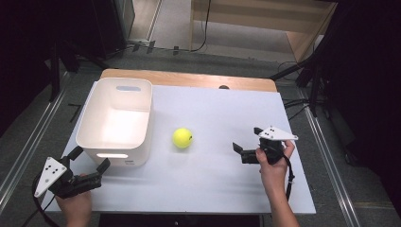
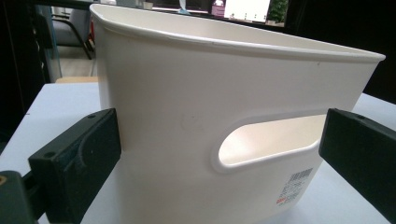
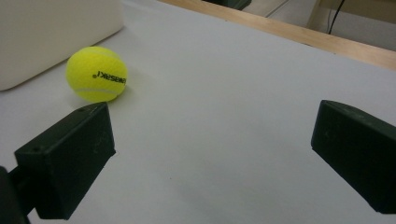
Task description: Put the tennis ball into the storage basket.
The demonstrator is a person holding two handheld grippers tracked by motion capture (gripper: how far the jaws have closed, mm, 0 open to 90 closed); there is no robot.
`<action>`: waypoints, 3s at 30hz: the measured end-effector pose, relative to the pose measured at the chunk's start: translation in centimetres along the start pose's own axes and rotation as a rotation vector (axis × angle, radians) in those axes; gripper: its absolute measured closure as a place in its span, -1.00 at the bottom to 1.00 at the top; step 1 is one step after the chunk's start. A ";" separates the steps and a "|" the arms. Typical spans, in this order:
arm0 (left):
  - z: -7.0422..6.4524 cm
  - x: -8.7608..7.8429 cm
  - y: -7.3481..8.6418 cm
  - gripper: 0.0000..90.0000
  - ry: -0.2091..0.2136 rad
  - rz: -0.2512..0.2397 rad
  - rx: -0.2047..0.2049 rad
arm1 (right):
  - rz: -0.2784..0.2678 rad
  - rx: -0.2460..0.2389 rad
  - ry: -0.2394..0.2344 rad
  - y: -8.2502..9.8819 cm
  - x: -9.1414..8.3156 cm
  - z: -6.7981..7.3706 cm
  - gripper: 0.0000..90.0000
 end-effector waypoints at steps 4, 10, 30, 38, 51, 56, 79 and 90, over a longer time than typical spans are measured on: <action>0.0 0.0 0.0 -1.00 -0.001 0.000 -0.001 | 0.024 0.004 -0.012 -0.2 0.8 0.1 -1.00; 0.0 0.0 0.0 -1.00 -0.001 0.000 -0.003 | 0.056 0.000 -0.030 -0.5 1.8 0.3 -1.00; 0.0 0.1 0.0 -1.00 0.000 0.003 -0.004 | 0.131 -0.012 -0.103 -1.3 4.9 1.1 -1.00; 0.0 0.1 0.0 -1.00 0.001 0.005 -0.007 | 0.151 -0.017 -0.130 -1.5 6.0 1.6 -1.00; 0.0 0.1 0.0 -1.00 0.000 0.006 -0.010 | 0.172 -0.024 -0.176 -1.6 7.7 2.4 -1.00; 0.0 0.1 0.0 -1.00 0.001 0.005 -0.010 | 0.181 -0.022 -0.189 -1.6 8.3 2.8 -1.00; 0.1 0.1 0.0 -1.00 0.003 0.006 -0.012 | 0.214 -0.036 -0.271 -1.7 11.1 4.7 -1.00; 0.1 0.1 0.0 -1.00 0.003 0.006 -0.013 | 0.208 -0.008 -0.326 -1.6 12.9 5.9 -1.00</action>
Point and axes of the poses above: each handheld gripper's, and its own axes: x roughly forward along the jaws, y roughly out of its underside, z roughly to its left, the point moved 4 cm from there along x, roughly forward along the jaws, and after that the axes turned 12 degrees about -y, right-handed, at the moved point
